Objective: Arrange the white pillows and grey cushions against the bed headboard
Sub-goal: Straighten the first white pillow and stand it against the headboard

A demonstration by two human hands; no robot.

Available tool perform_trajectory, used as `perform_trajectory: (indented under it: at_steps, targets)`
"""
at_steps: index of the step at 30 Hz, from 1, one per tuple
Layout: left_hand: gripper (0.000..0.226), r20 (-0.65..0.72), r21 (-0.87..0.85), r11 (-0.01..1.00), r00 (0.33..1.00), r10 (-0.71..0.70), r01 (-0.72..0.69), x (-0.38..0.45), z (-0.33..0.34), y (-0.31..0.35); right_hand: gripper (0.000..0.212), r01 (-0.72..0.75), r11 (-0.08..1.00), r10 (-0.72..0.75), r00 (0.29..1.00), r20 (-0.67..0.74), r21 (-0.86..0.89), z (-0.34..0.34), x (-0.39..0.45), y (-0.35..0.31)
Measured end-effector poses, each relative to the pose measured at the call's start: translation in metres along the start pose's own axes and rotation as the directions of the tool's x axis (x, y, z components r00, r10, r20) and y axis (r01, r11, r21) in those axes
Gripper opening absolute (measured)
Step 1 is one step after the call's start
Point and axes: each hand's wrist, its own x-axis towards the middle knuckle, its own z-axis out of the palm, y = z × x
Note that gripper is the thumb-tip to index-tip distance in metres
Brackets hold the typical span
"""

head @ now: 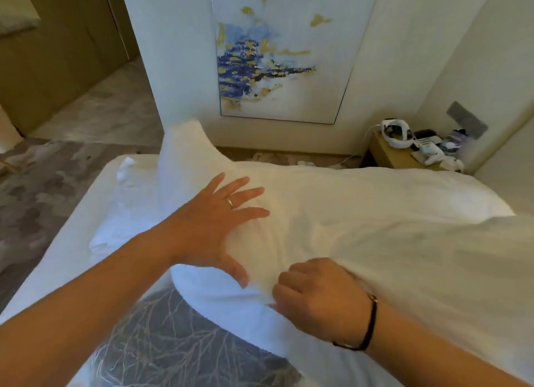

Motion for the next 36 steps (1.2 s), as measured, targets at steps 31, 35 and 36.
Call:
perform_trajectory:
  at_steps: [31,35,36]
  targets:
    - [0.035,0.056,0.128,0.992,0.998,0.005,-0.012,-0.043,0.104,0.143,0.107,-0.893,0.389,0.86,0.264,0.437,-0.225,0.063,-0.248,-0.079]
    - [0.029,-0.173,-0.008,1.0,0.985,-0.013,0.011,-0.056,0.08,0.152,0.048,-0.917,0.354,0.906,0.288,0.309,-0.186,0.061,-0.236,-0.1]
    - [0.028,-0.194,-0.006,1.0,0.981,0.011,-0.012,-0.059,0.074,0.153,0.033,-0.911,0.371,0.911,0.32,0.259,-0.18,0.06,-0.232,-0.107]
